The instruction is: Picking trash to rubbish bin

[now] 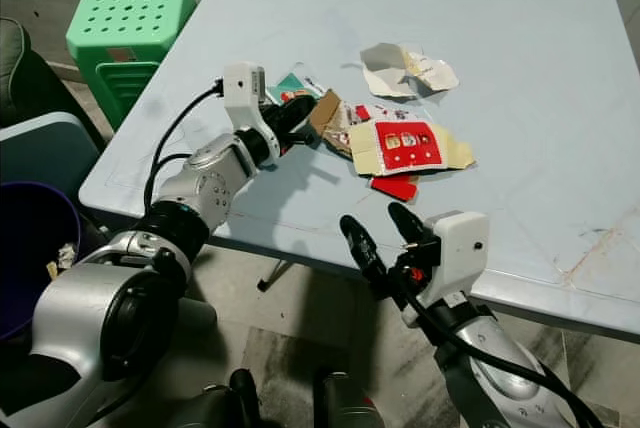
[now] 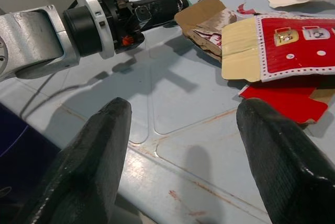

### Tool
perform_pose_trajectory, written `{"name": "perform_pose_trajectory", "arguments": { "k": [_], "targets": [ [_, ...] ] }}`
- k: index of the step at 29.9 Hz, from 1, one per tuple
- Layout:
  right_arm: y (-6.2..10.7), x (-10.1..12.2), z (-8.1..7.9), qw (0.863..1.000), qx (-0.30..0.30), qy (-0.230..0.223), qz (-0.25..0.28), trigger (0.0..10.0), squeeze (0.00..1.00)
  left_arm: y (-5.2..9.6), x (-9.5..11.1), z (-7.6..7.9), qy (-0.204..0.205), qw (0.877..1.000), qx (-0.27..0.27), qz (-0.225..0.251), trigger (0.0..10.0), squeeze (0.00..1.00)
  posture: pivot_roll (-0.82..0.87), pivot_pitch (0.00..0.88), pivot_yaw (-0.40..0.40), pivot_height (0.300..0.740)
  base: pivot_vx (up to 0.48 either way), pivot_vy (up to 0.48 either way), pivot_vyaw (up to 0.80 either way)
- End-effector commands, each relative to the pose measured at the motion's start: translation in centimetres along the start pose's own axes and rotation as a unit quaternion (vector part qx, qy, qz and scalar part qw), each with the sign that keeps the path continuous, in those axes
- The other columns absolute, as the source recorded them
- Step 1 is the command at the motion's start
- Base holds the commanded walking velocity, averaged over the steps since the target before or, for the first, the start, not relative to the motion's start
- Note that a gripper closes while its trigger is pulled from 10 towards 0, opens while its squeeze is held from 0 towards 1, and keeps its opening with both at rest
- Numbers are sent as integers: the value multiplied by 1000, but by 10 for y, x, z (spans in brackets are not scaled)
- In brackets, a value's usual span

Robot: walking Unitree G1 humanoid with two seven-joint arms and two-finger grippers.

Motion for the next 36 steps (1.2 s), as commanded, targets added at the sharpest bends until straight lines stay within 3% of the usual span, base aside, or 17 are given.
{"name": "perform_pose_trajectory", "arguments": {
  "k": [1,2,3,12,13,36],
  "targets": [
    [4,2,-2,1000,0,0,2,10000,0,-4,5,7,-7,1000,-15,2,2745,0,-339,287,-16,740,0,0,0],
    [4,2,-2,1000,0,0,2,10000,0,-4,5,7,-7,1000,-15,2,2745,0,-339,288,-16,740,0,0,0],
    [3,2,-2,1000,0,0,3,10000,0,-4,6,6,-10,1000,-14,2,10000,0,-339,289,-16,740,0,0,0],
    [2,3,-2,1000,5,-2,6,10000,0,-3,17,3,-9,1000,-16,26,10000,0,-333,283,-21,740,0,0,0],
    [2,3,-2,1000,5,-2,5,10000,0,-3,17,1,8,1000,-13,27,10000,1000,-332,282,-22,740,0,0,0],
    [7,0,-7,1000,21,-2,-13,10000,0,-5,12,10,12,999,-30,19,10000,1000,-350,285,-22,740,0,0,0]
  ]
}}
Point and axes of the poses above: a point about 5 cm out from each wrist's last joint towards the gripper, its own y axis pointing back from the gripper into the wrist, its own x axis along the axis of the wrist's last joint, z = x × y, the point moved 2 cm from there along -y, pointing out of the wrist towards the gripper, and after that the axes turned 8 degrees about -y, right-handed, at the moved point
